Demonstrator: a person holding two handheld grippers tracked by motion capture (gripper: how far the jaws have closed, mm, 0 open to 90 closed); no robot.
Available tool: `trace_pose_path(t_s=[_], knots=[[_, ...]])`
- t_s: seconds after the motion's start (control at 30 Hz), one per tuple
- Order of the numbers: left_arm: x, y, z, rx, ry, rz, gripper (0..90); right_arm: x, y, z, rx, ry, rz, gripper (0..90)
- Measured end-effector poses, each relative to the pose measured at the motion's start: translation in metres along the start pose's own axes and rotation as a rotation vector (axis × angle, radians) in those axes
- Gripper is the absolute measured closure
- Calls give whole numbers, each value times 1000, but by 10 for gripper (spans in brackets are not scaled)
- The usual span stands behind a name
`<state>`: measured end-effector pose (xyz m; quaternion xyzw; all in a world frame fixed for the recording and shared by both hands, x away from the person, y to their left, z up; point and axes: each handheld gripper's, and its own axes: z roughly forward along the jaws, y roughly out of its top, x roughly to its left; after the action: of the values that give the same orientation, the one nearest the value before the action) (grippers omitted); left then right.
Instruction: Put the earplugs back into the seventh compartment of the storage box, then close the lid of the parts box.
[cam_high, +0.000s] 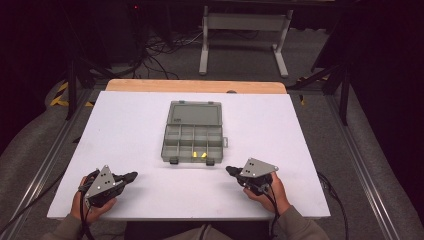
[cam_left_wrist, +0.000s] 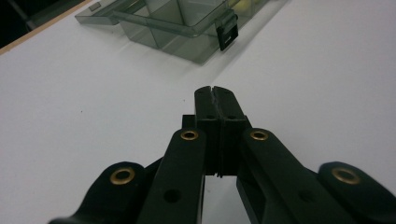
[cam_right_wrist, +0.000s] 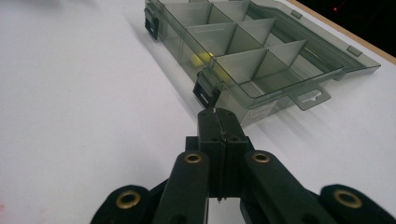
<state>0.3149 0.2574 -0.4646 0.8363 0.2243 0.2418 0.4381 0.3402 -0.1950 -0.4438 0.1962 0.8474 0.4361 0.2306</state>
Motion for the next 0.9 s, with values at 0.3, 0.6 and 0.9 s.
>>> trace_pose_path(t_s=[0.3,0.6,0.9], knots=[[3,0,5,14,-10,1,899,-8,-4,-1,23,-24,14,900],[6,0,9,26,-14,2,898,-13,-6,-2,33,-54,12,900],[17,1,16,66,-11,9,897,-23,-8,0,45,-78,11,900]])
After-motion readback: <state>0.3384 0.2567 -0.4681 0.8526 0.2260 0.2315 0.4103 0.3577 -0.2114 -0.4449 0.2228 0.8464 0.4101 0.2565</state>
